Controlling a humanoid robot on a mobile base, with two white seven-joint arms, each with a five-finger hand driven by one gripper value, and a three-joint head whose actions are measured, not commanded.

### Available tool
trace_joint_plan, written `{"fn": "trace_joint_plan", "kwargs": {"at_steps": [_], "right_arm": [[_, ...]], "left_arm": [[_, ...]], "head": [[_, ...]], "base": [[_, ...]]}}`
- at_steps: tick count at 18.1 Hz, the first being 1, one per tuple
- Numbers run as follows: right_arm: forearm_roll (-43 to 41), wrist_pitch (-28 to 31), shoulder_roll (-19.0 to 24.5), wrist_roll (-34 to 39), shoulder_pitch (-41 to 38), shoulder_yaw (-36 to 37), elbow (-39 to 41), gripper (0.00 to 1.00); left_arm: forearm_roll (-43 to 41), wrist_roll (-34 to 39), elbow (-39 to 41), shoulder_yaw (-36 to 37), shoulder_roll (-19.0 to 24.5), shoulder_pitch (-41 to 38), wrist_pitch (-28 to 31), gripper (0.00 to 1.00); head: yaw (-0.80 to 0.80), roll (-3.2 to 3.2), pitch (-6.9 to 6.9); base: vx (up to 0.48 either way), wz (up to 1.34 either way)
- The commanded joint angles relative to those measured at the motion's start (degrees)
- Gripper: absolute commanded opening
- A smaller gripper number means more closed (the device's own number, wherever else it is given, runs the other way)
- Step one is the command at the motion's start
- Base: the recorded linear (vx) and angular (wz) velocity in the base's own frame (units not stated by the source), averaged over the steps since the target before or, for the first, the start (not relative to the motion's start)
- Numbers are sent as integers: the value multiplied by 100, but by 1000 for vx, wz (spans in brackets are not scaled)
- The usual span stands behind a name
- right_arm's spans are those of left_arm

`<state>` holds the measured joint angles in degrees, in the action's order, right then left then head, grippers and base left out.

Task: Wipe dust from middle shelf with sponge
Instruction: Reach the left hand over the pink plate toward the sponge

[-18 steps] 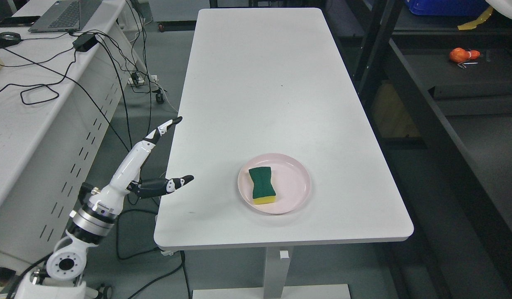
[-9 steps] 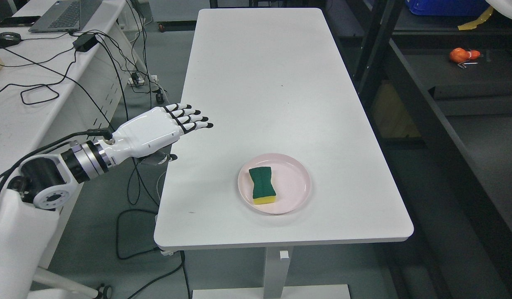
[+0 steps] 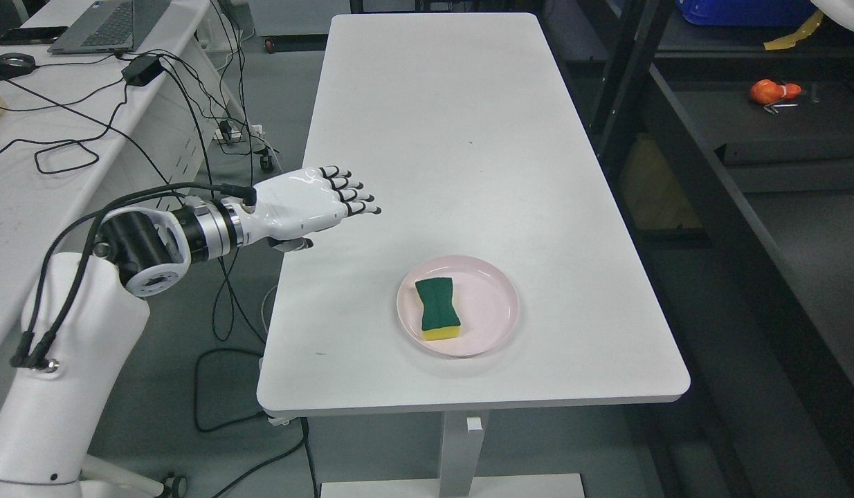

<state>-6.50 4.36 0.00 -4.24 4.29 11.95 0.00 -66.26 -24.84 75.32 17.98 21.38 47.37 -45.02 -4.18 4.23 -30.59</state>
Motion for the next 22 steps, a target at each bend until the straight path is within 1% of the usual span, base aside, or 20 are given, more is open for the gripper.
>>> {"fn": "trace_joint_plan", "kwargs": {"at_steps": [1,4,6,8,13,18,22], "right_arm": [[0,3,-100,2,2,0,100,100],[0,3,-100,2,2,0,100,100],[0,3,-100,2,2,0,100,100],[0,3,-100,2,2,0,100,100],[0,3,-100,2,2,0,100,100],[0,3,-100,2,2,0,100,100],[0,3,-100,2,2,0,100,100]], "left_arm": [[-318,-3,-651,1453,-1081,177,2,87],[-300,-3,-651,1497,-1503,115,2,87],[-318,-3,-651,1515,-1680,54,2,86],[-318,-3,-651,1681,-1681,10,2,85],[-318,-3,-642,1682,-1602,-263,2,84],[-318,-3,-633,1454,-1329,-254,2,84],[-326,-126,-642,1173,-1294,-193,71,84]], "head": [[0,0,0],[0,0,0],[0,0,0],[0,0,0],[0,0,0],[0,0,0],[0,0,0]], "base": [[0,0],[0,0],[0,0],[0,0],[0,0],[0,0],[0,0]]}}
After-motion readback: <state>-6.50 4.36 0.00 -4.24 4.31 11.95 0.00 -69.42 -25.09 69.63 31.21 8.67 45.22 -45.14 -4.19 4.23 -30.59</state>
